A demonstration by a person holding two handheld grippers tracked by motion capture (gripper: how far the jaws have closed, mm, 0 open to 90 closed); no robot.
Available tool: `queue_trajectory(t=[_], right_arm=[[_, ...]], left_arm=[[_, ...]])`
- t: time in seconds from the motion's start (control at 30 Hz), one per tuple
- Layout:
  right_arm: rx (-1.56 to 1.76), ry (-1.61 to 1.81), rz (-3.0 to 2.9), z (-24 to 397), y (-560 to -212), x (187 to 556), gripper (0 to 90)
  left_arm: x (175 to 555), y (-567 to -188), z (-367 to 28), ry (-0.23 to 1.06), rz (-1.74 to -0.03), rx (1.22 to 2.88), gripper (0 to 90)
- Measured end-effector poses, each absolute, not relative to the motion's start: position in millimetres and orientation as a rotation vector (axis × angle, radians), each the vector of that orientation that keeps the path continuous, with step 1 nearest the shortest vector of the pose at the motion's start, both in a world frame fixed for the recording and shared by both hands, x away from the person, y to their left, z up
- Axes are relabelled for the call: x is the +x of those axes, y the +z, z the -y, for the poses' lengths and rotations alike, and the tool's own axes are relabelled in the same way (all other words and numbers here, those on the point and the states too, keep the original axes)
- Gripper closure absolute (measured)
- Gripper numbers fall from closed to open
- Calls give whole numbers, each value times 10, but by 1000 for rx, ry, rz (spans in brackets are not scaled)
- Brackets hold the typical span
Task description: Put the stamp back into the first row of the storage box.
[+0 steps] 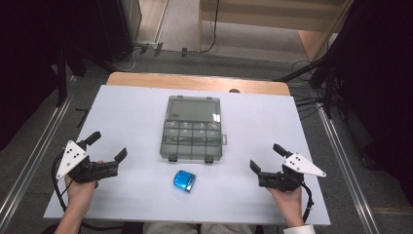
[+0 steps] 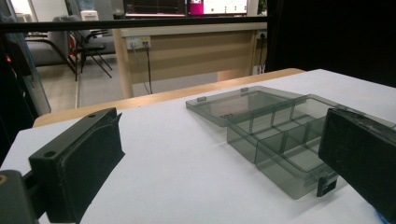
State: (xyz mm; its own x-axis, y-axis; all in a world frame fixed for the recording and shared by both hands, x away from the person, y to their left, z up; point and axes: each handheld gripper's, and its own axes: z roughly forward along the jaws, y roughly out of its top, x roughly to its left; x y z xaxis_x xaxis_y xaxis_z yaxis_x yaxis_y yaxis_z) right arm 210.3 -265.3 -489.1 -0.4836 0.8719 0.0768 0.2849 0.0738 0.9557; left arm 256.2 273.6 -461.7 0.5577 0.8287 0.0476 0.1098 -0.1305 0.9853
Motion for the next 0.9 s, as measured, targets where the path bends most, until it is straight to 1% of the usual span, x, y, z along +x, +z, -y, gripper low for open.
queue_trajectory(t=[0.2, 0.5, 0.9], right_arm=[[1141, 1426, -1835, 2640, -4883, 2083, 0], [1144, 1425, -1867, 2607, -4898, 2107, 0], [1104, 1381, -1973, 2460, -4863, 2145, 0]], left_arm=[[2565, -4629, -2737, 749, -813, 1615, 0], [2537, -4620, -2778, 755, -829, 1590, 0], [2576, -4626, -2753, 758, -819, 1608, 0]])
